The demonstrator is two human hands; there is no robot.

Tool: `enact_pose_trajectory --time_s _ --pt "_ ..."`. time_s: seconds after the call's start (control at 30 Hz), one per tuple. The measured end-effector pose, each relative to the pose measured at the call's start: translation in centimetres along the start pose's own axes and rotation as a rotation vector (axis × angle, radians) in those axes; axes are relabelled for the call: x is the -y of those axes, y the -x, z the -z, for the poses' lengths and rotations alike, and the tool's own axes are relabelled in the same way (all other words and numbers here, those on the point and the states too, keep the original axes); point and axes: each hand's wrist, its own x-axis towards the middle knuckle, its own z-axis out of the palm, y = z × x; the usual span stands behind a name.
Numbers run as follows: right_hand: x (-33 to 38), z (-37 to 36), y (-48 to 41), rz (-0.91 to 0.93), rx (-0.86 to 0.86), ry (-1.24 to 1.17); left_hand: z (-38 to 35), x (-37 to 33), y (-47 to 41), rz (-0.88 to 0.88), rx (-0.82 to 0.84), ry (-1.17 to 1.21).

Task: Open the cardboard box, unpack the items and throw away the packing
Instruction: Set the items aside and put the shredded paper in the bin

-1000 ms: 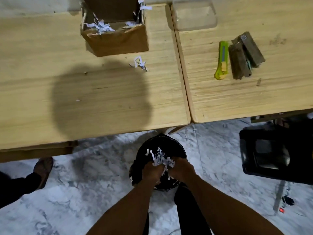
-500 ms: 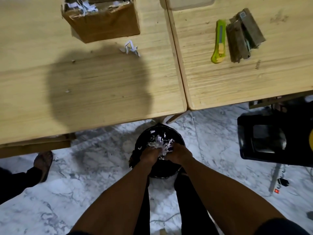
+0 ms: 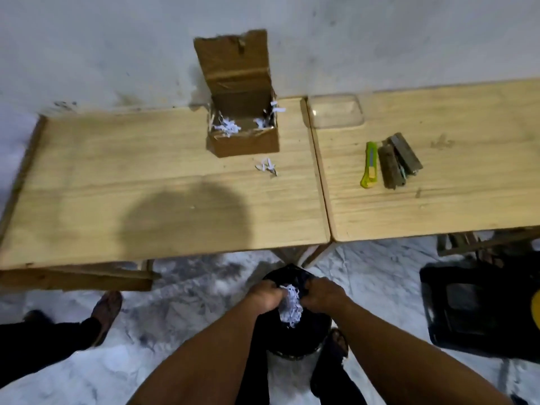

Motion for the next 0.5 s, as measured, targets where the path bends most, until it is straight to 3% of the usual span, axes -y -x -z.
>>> enact_pose_trajectory --time_s 0.13,0.27,0.37,0.5 --pt "4.6 6.0 3.5 0.146 0.100 0.194 5.1 -1.9 5.1 -0.099 0.003 -0.163" --pt "10.0 12.2 6.6 0.193 0.180 0.130 12.2 -3.7 8.0 -0.195 -0.009 -0.276" --pt "13.0 15.9 6.1 0.331 0.060 0.097 17.5 -3.9 7.9 -0.294 -0.177 -0.160" --pt "14.7 18.3 2.5 0.419 -0.274 -0.029 23.2 -1.9 4.9 -0.398 -0.519 -0.033"
